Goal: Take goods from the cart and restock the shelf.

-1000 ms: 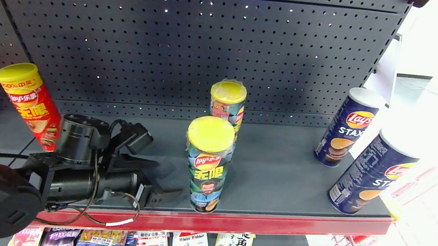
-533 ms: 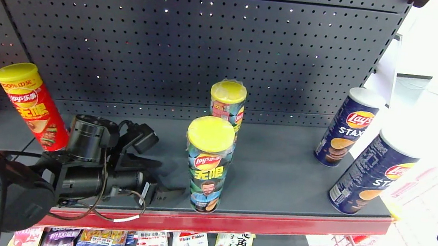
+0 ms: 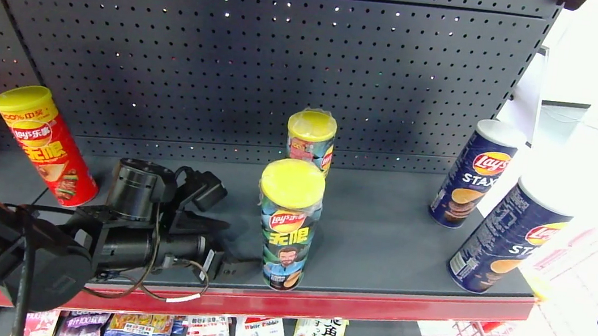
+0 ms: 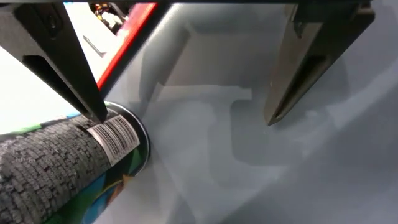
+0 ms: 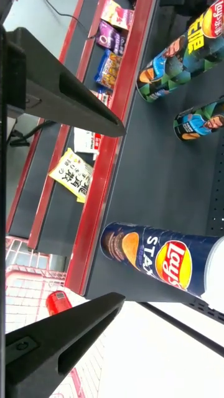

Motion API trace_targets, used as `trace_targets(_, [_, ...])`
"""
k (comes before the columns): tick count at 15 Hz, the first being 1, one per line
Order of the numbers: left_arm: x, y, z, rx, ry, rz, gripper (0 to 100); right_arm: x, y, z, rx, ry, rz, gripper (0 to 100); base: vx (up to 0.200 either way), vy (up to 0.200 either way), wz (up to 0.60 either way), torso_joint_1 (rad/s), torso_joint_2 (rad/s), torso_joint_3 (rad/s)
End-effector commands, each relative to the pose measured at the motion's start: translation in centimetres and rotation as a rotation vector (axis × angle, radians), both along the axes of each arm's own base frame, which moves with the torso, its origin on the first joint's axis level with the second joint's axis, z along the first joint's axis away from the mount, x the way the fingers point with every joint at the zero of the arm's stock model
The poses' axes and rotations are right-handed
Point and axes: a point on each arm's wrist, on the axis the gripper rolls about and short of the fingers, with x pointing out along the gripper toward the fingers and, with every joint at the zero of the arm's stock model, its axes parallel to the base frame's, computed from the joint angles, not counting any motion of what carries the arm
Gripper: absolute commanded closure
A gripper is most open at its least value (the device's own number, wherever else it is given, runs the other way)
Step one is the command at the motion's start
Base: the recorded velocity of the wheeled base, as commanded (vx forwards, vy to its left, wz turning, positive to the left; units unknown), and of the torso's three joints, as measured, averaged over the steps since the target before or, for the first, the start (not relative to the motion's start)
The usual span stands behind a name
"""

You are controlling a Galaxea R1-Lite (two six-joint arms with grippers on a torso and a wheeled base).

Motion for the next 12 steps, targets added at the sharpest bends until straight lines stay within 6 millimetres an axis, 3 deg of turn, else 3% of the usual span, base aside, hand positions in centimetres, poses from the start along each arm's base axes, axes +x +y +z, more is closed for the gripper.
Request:
trace_targets(1, [0.42,-0.2,-0.1,-0.001,-0.002,0.0,0,0.12,0.01,-0.01,-0.001,0.004,0.0,0,0.0,0.0,0.0,0.0,0.0,0.0])
trace_targets(12, [0.89,-0.36,-0.06,-0.004,-0.009,0.001,0,0.28,0.03,-0.1,0.0,0.014,0.001,0,0.0,0.0,0.0,0.0,0.0,0.0])
